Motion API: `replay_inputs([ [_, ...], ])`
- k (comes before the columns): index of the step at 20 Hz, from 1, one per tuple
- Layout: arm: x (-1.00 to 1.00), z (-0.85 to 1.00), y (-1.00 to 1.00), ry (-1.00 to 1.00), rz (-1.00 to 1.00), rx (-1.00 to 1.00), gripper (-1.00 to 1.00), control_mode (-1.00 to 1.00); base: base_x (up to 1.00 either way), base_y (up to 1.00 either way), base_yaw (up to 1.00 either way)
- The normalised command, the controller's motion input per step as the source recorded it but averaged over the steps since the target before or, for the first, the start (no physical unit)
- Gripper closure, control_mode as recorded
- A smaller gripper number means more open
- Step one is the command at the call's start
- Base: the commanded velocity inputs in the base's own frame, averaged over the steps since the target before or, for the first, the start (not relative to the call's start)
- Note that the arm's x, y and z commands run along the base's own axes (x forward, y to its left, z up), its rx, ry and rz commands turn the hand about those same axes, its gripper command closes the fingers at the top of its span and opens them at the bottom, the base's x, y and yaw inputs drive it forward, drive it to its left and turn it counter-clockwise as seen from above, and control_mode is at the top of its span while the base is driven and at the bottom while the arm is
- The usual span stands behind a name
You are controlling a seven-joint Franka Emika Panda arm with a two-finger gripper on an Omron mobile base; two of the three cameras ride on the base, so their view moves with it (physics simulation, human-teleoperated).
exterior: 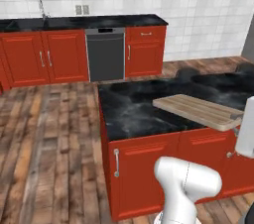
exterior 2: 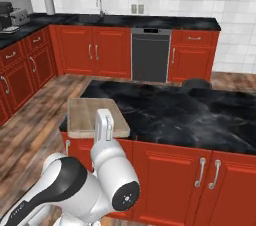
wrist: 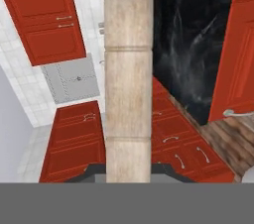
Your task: Move the cutting board and knife to the sink. Then move spray from the shelves to the counter.
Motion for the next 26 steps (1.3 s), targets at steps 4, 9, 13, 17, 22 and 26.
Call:
replay_inputs([
  [4, 0.00, 0.00, 0.00, 0.00, 0.00, 0.00, 1.00, 1.00, 0.47, 0.70, 0.00],
  [9, 0.00, 0.00, 0.00, 0.00, 0.00, 0.00, 1.00, 1.00, 0.45, 0.76, 0.00],
  [13, 0.00, 0.00, 0.00, 0.00, 0.00, 0.00, 1.00, 1.00, 0.49, 0.80, 0.00],
  [17, 0.00, 0.00, 0.00, 0.00, 0.00, 0.00, 1.00, 1.00, 0.57, 0.77, 0.00],
  [22, 0.00, 0.00, 0.00, 0.00, 0.00, 0.00, 1.00, 1.00, 0.65, 0.73, 0.00],
  [26, 0.00, 0.00, 0.00, 0.00, 0.00, 0.00, 1.00, 1.00, 0.70, 0.66, 0.00],
])
